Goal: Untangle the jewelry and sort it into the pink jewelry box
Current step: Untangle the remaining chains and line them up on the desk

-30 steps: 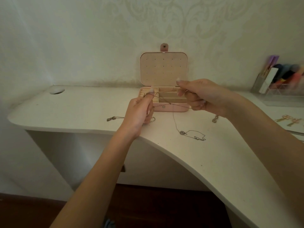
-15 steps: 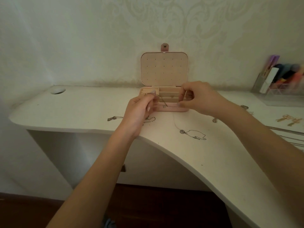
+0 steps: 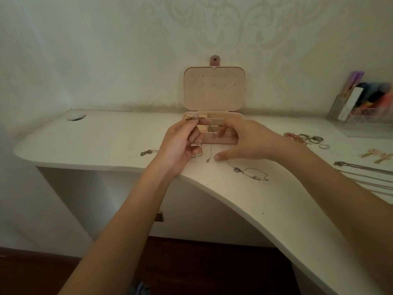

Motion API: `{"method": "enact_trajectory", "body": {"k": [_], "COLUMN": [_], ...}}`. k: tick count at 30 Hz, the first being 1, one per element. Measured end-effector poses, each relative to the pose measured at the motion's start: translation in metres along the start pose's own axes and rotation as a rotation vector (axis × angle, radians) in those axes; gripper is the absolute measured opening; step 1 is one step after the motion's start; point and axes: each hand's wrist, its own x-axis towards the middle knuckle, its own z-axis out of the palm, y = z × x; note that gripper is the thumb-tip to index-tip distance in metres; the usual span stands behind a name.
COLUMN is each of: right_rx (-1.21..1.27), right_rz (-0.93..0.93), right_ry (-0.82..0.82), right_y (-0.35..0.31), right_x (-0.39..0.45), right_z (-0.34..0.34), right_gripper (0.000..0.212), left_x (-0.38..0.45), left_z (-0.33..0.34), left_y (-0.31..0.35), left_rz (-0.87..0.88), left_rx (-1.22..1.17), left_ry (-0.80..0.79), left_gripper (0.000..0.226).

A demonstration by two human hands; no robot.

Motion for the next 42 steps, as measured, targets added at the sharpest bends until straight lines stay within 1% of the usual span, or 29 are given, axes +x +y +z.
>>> {"method": "enact_trajectory", "body": {"k": [2,3,6,9,12,16,18,20,23,25,29,31,33,34,35,37,39,41,42], "right_rx": [0.017,0.059,0.294,0.517,0.663,0.671,0.747,0.873,1.034,1.116,0.999,1.045,1.065,1.015,0.909,0.606,0.304,0.068,0.003], "right_rz": [-0.028,-0.024,-0.014,-0.038,-0.051,-0.043,-0.03,0.012,0.092,0.108,0.16,0.196,0.217,0.223,0.219,0.174,0.118,0.092,0.081], "right_ry": [0.031,0.045,0.055,0.088,0.135,0.246,0.331,0.383,0.352,0.31,0.336,0.348,0.309,0.264,0.21,0.122,0.079,0.04,0.032], "right_y": [0.002,0.004,0.008,0.013,0.014,0.016,0.014,0.013,0.009,0.007,0.007,0.005,0.001,-0.001,-0.002,-0.005,-0.009,-0.012,-0.012], "right_x": [0.001,0.001,-0.002,-0.004,-0.003,-0.001,-0.002,-0.003,-0.004,-0.003,0.0,0.002,0.002,0.001,0.001,0.001,0.002,0.003,0.003], "right_z": [0.001,0.0,-0.008,-0.015,-0.018,-0.018,-0.022,-0.027,-0.031,-0.029,-0.022,-0.017,-0.008,-0.004,0.0,0.002,0.004,0.011,0.015], "right_gripper": [0.033,0.032,0.029,0.026,0.014,0.015,0.017,0.018,0.018,0.018,0.013,0.012,0.012,0.015,0.02,0.033,0.04,0.041,0.038], "left_x": [0.0,0.0,0.002,0.003,0.003,0.003,0.003,0.003,0.002,0.002,0.002,0.003,0.003,0.002,0.002,0.002,0.002,0.002,0.002], "left_z": [0.0,-0.001,-0.003,-0.004,-0.003,-0.003,-0.003,-0.002,-0.001,-0.002,-0.003,-0.004,-0.007,-0.008,-0.009,-0.009,-0.009,-0.009,-0.01], "left_y": [0.0,0.0,0.0,-0.001,-0.001,-0.002,-0.002,-0.002,-0.003,-0.003,-0.003,-0.004,-0.003,-0.002,-0.001,-0.001,-0.001,0.0,0.0], "left_rz": [0.0,0.0,-0.001,0.005,0.007,0.01,0.009,0.01,0.015,0.018,0.015,0.012,0.008,-0.003,-0.014,-0.014,-0.003,-0.007,-0.012], "left_rx": [-0.018,-0.035,-0.08,-0.089,-0.082,-0.052,-0.03,0.016,0.091,0.088,0.083,0.08,0.058,0.038,0.015,-0.017,-0.038,-0.073,-0.093], "left_ry": [0.008,0.023,0.086,0.115,0.117,0.117,0.111,0.091,0.061,0.057,0.031,0.004,-0.04,-0.065,-0.087,-0.11,-0.106,-0.094,-0.092], "left_gripper": [0.029,0.028,0.025,0.024,0.024,0.025,0.025,0.024,0.026,0.026,0.027,0.027,0.028,0.029,0.031,0.031,0.031,0.03,0.03]}}
